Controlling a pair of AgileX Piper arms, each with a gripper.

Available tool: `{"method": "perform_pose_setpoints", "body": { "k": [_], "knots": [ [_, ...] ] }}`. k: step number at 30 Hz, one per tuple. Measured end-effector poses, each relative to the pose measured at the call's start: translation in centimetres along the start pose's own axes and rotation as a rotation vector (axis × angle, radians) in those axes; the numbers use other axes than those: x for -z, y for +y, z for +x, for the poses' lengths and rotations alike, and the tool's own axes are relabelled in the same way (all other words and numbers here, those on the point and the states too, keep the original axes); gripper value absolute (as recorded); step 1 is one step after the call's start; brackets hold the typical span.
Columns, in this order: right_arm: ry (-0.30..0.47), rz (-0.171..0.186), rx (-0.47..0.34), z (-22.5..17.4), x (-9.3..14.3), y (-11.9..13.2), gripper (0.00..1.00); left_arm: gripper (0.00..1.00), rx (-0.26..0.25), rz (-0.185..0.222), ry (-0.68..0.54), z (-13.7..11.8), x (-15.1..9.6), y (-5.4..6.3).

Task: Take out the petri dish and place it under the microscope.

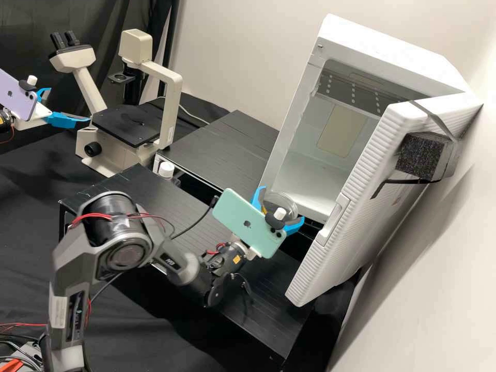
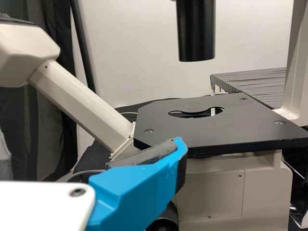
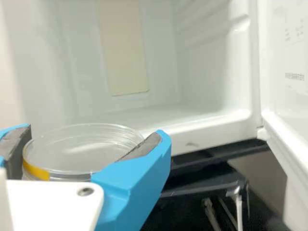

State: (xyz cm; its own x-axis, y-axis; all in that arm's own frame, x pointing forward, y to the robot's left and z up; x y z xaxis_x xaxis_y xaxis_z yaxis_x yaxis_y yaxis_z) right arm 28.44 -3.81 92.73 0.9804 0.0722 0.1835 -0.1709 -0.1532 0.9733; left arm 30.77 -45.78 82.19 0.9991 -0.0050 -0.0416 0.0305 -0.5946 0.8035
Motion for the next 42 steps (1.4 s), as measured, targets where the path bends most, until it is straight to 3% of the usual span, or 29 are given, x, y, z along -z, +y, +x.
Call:
{"method": "perform_pose_setpoints", "body": {
  "k": [5, 15, 21, 23, 29, 34, 42],
  "knots": [
    [0.068, -0.014, 0.026, -3.5, 3.7, -1.4, 0.00, 1.00, 0.000, 0.000, 0.000, 0.0, 0.0, 0.0],
    [0.378, -0.070, 0.210, -7.2, 11.3, -7.4, 0.00, 1.00, 0.000, 0.000, 0.000, 0.0, 0.0, 0.0],
    [0.491, -0.066, 0.246, -8.0, 14.4, -10.2, 0.00, 1.00, 0.000, 0.000, 0.000, 0.0, 0.0, 0.0],
    [0.518, -0.083, 0.271, -8.3, 15.8, -11.4, 0.00, 1.00, 0.000, 0.000, 0.000, 0.0, 0.0, 0.0],
    [0.558, -0.136, 0.296, -7.9, 19.3, -14.0, 0.00, 1.00, 0.000, 0.000, 0.000, 0.0, 0.0, 0.0],
    [0.506, -0.186, 0.342, -6.1, 21.3, -16.6, 0.00, 1.00, 0.000, 0.000, 0.000, 0.0, 0.0, 0.0],
    [0.481, -0.204, 0.437, -3.8, 23.8, -20.1, 0.00, 1.00, 0.000, 0.000, 0.000, 0.0, 0.0, 0.0]
  ]
}}
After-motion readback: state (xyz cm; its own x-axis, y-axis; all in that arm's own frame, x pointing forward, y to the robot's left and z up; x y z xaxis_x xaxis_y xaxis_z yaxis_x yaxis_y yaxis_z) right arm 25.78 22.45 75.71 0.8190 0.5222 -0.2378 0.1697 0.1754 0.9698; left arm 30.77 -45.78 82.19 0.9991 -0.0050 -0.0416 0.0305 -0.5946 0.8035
